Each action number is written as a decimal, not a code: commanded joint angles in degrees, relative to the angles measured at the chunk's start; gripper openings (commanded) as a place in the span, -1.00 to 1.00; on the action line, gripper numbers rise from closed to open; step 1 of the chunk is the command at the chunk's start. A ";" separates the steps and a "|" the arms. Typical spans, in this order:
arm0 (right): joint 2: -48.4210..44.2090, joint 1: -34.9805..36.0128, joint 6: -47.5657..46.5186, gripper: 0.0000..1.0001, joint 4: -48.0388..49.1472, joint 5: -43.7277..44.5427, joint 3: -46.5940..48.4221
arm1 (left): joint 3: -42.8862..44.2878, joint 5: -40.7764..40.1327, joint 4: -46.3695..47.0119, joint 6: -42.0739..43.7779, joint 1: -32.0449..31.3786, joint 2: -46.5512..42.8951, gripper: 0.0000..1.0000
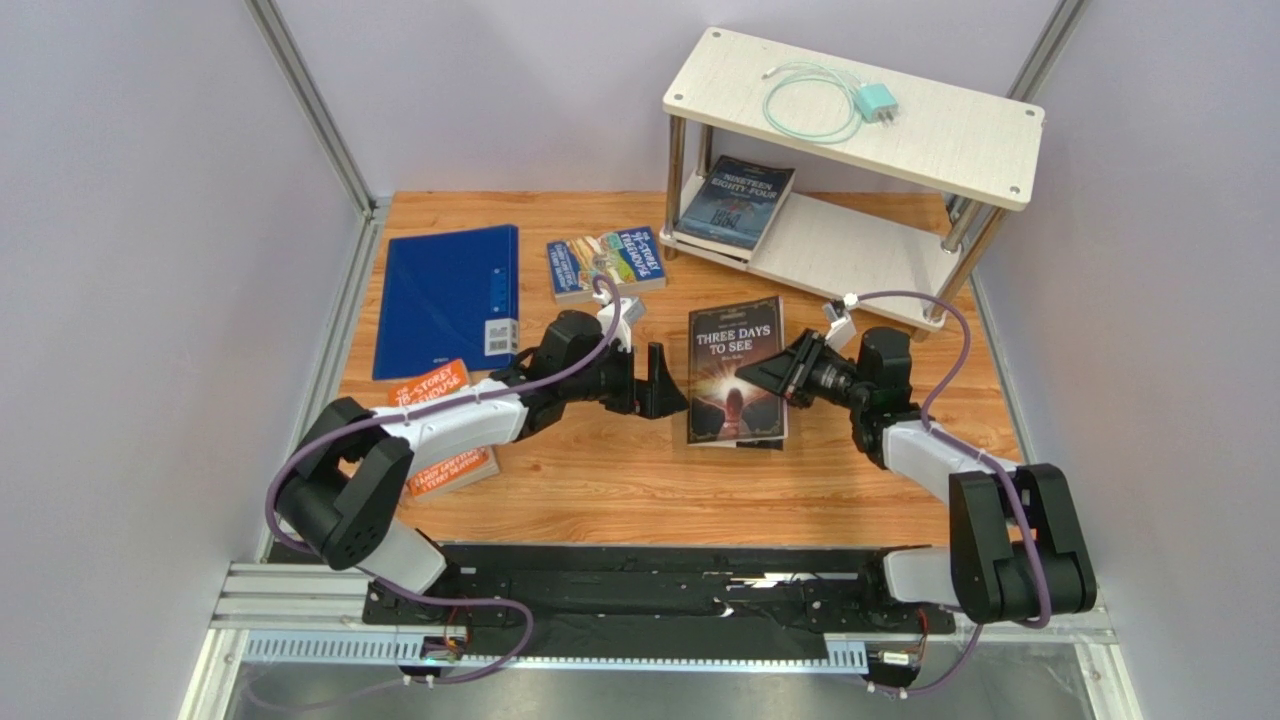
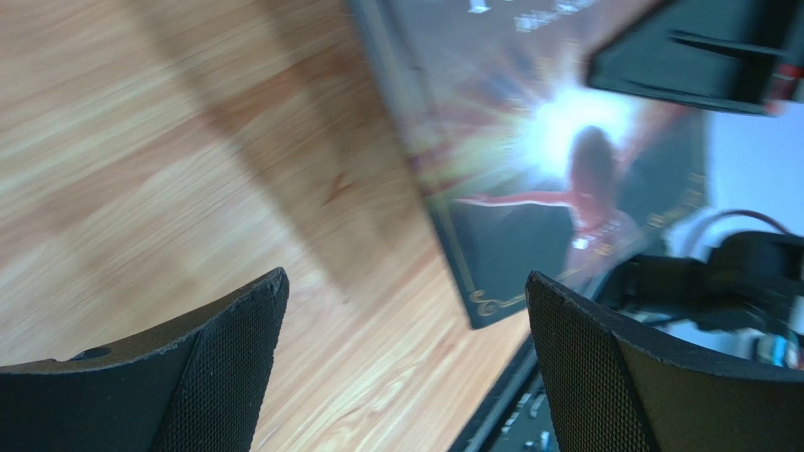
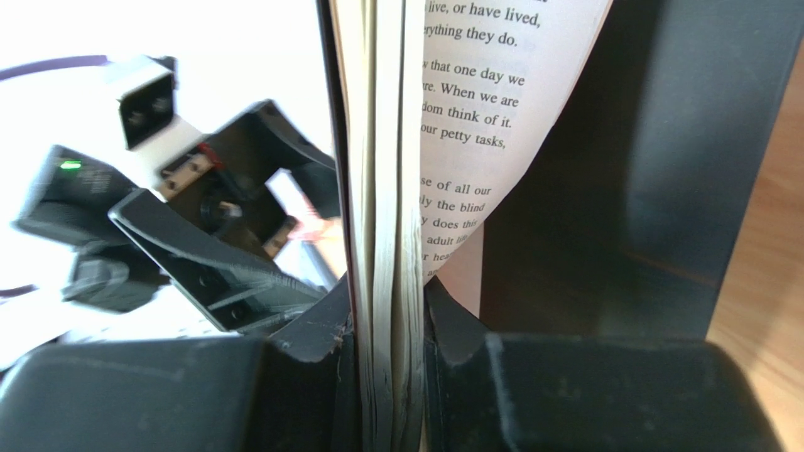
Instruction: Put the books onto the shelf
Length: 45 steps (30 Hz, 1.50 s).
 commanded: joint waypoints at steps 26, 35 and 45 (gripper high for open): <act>-7.57 2.40 -10.62 1.00 -12.66 3.55 7.28 | 10.01 5.57 -2.04 4.88 1.01 -9.85 -1.00; -2.21 2.40 0.80 1.00 14.76 -3.04 -0.63 | 11.42 11.27 -1.45 4.80 1.19 -10.65 -1.00; -7.31 2.40 4.15 1.00 19.44 -4.79 -2.84 | 11.95 14.71 5.76 2.34 1.63 -6.26 -1.00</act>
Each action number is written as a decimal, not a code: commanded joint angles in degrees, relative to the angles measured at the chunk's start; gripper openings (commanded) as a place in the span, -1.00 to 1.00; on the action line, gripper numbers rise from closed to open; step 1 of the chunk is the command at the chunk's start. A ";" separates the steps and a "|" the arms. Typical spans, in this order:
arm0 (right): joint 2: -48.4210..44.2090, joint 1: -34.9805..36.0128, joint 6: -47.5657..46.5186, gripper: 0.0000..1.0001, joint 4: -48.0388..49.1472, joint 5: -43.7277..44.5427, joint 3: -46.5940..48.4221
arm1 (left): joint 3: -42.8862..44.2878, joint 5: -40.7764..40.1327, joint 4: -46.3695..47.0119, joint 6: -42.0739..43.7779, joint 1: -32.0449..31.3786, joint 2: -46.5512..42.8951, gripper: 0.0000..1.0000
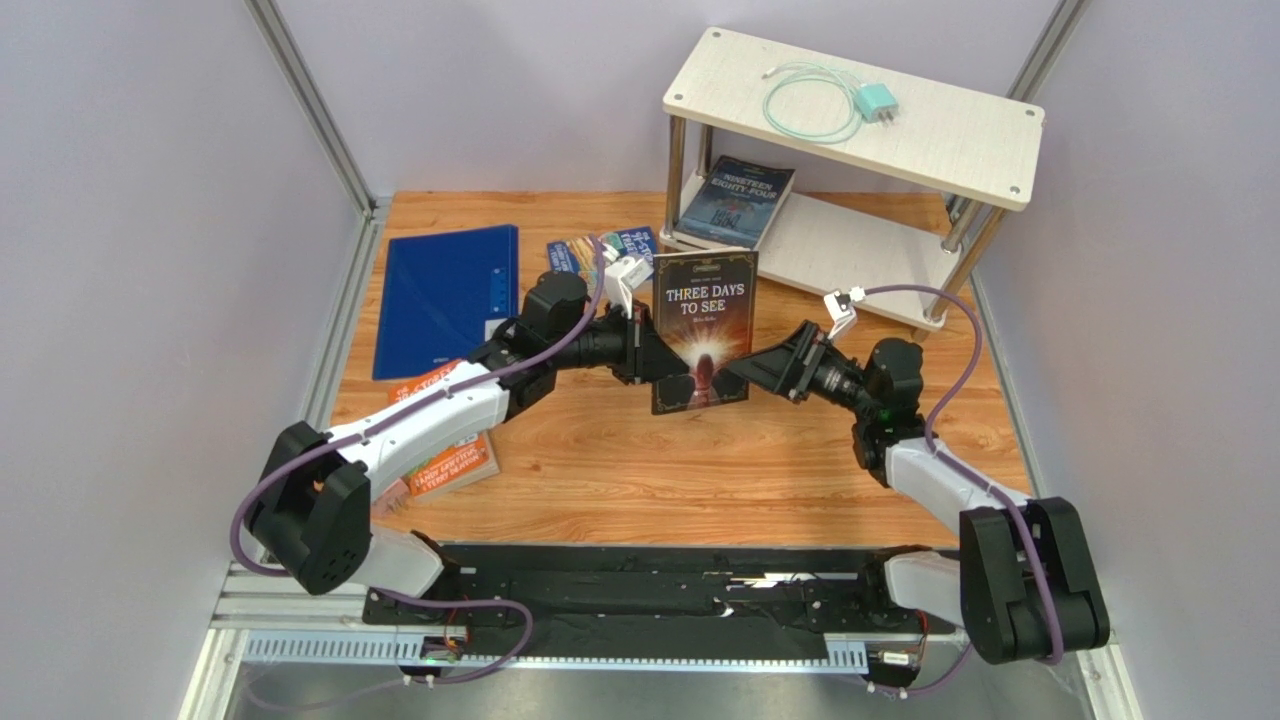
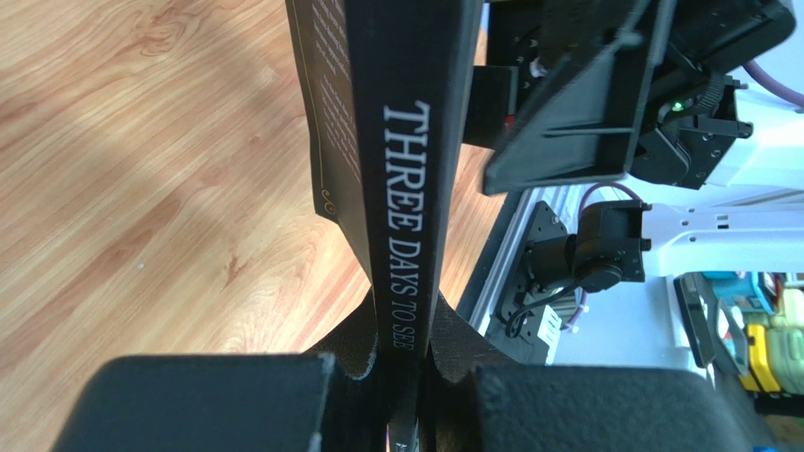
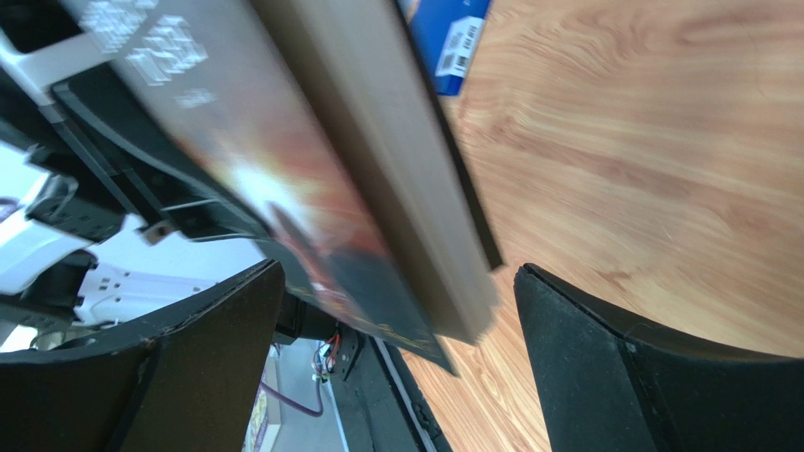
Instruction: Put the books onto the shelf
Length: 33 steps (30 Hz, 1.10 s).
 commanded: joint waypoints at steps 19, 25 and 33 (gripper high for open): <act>0.68 0.26 -1.71 1.00 2.74 -0.25 0.20 | 5.58 14.79 24.30 -12.08 4.47 5.95 -1.00; 1.82 0.34 2.24 1.00 10.38 0.46 -1.12 | 5.76 17.08 26.05 -14.10 4.82 8.58 -1.00; 2.36 0.34 5.50 0.96 16.37 1.34 -1.64 | 5.32 18.31 33.17 -18.33 4.82 15.62 -1.00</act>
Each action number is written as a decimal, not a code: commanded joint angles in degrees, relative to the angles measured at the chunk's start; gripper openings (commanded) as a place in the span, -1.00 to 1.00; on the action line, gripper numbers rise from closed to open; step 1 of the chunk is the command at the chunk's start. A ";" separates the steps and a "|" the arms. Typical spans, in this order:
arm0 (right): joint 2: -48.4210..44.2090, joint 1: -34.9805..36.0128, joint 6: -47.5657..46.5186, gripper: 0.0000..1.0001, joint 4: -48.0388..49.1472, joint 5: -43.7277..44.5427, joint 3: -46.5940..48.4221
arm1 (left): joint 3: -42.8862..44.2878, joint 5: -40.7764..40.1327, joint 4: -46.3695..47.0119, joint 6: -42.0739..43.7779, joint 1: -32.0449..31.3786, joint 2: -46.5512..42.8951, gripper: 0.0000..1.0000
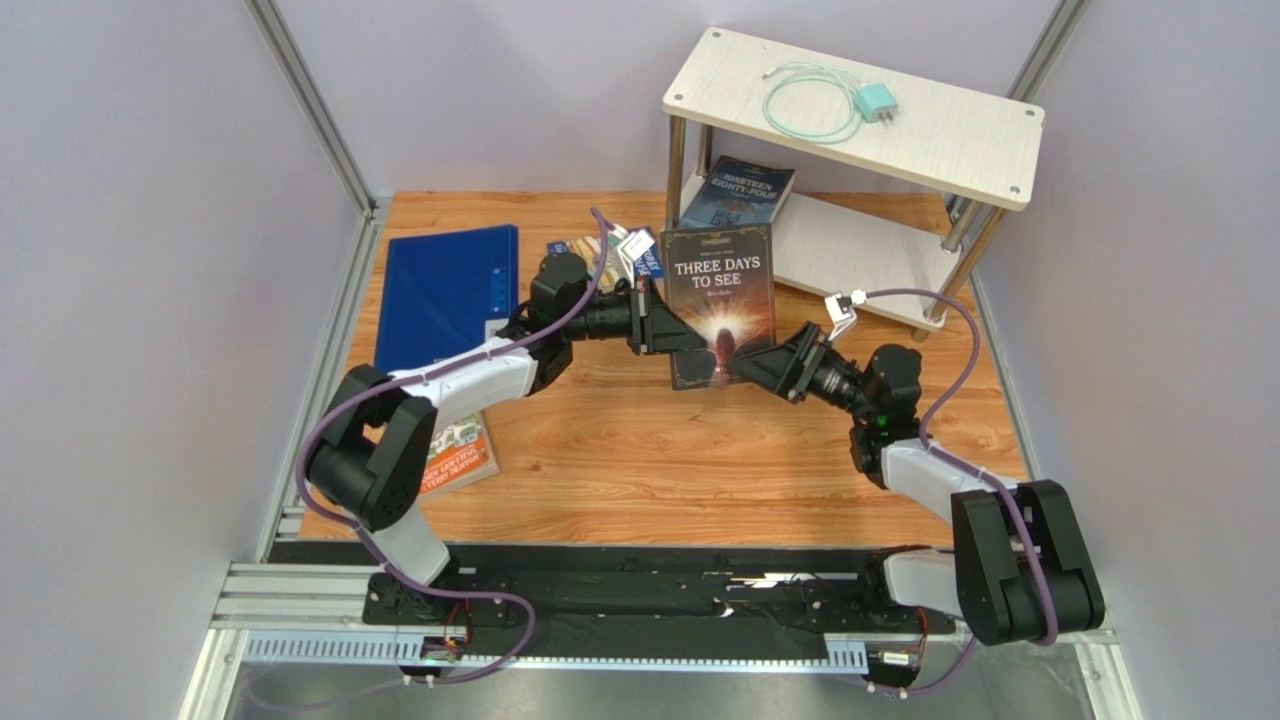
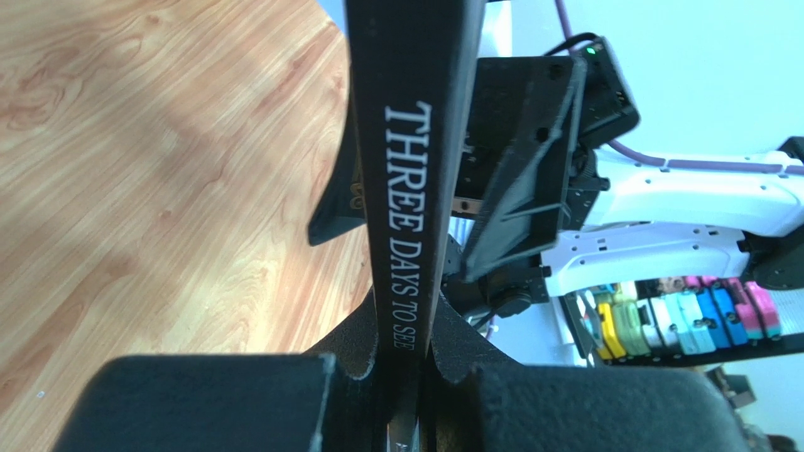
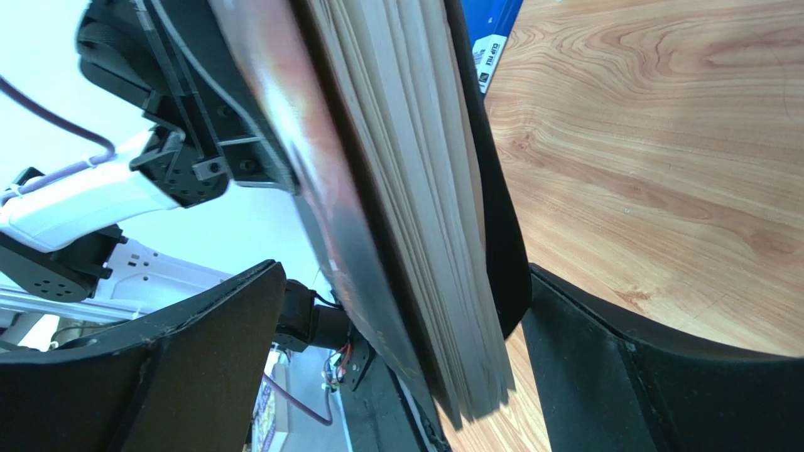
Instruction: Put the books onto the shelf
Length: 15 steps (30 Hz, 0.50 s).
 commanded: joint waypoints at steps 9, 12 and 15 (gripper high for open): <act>-1.23 0.34 2.98 -0.81 5.94 2.70 -0.95 | 3.90 -1.33 -1.67 5.71 1.48 0.32 -1.00; -1.41 0.34 0.79 -1.00 0.59 4.28 0.36 | 4.43 -3.88 -5.88 7.73 2.27 -0.39 -0.60; -0.62 0.34 -1.59 -1.00 -3.72 6.12 2.56 | 5.31 -11.33 -16.59 12.20 3.33 -2.05 0.17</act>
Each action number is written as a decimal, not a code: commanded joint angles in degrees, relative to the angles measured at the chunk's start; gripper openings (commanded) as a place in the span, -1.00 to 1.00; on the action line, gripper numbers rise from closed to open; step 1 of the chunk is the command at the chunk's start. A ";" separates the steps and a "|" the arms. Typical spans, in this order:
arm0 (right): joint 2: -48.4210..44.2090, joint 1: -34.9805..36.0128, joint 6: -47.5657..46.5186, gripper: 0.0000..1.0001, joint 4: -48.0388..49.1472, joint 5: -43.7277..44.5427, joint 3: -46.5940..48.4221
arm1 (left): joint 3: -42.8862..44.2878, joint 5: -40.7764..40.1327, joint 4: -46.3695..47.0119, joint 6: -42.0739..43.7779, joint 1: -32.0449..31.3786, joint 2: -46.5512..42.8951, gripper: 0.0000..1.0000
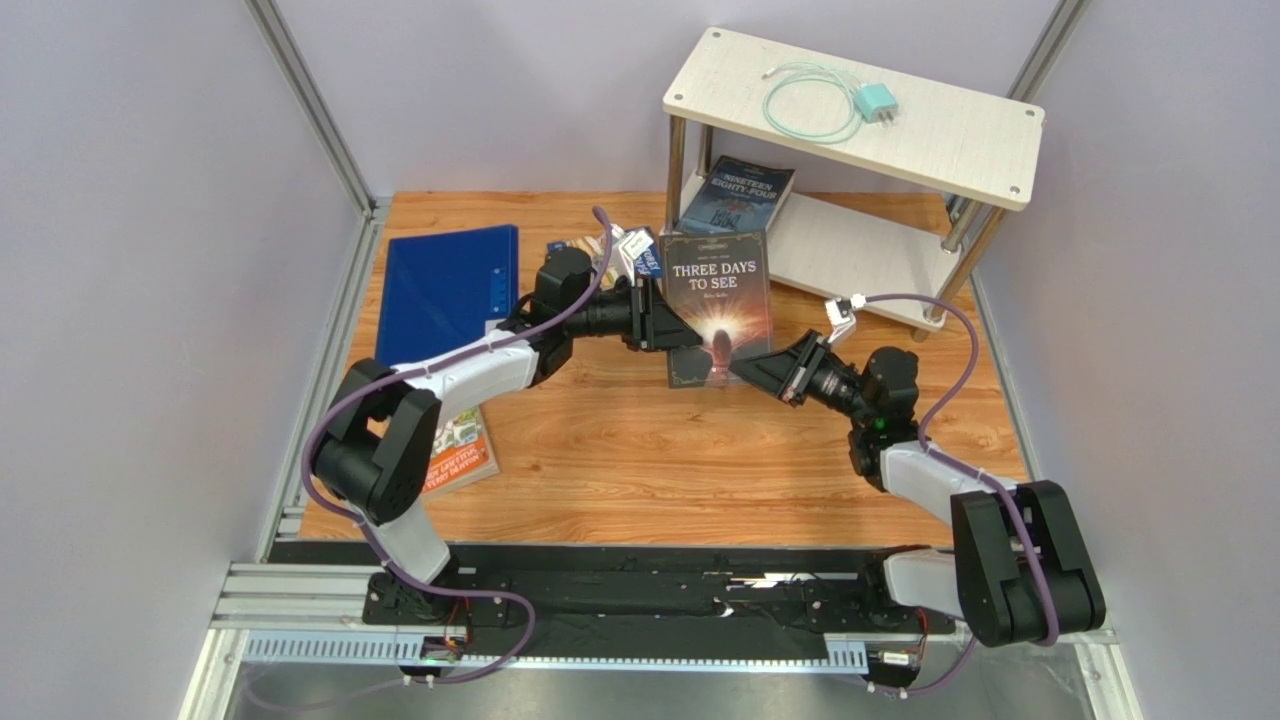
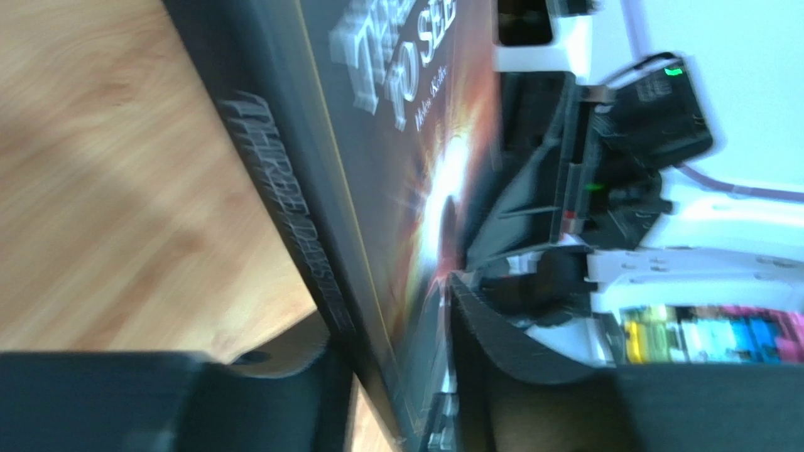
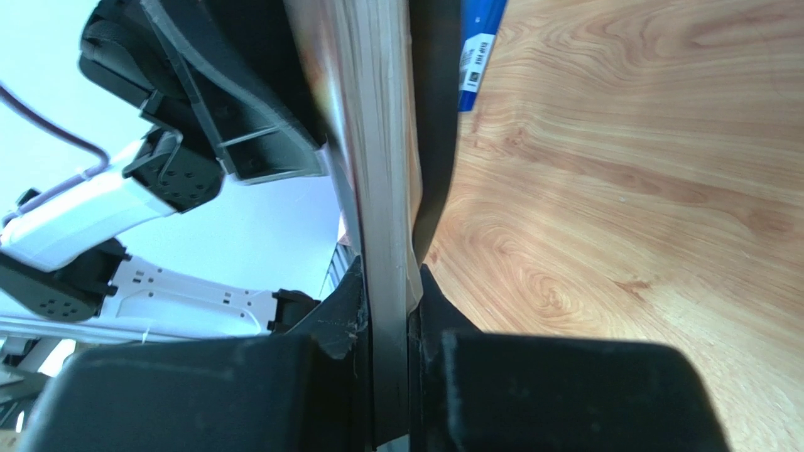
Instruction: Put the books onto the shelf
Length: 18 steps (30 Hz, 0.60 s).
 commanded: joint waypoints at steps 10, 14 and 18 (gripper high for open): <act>4.32 -0.07 -5.91 -1.00 -6.30 4.82 15.37 | -5.59 -28.88 -27.78 17.86 3.29 -20.86 0.33; 5.46 -0.16 -7.40 -1.00 -10.16 6.49 19.95 | -10.24 -29.41 -28.58 18.39 3.38 -24.91 0.33; 10.19 -1.12 -7.06 -1.00 -11.05 7.11 25.05 | -13.85 -29.06 -28.32 17.87 3.38 -28.51 0.33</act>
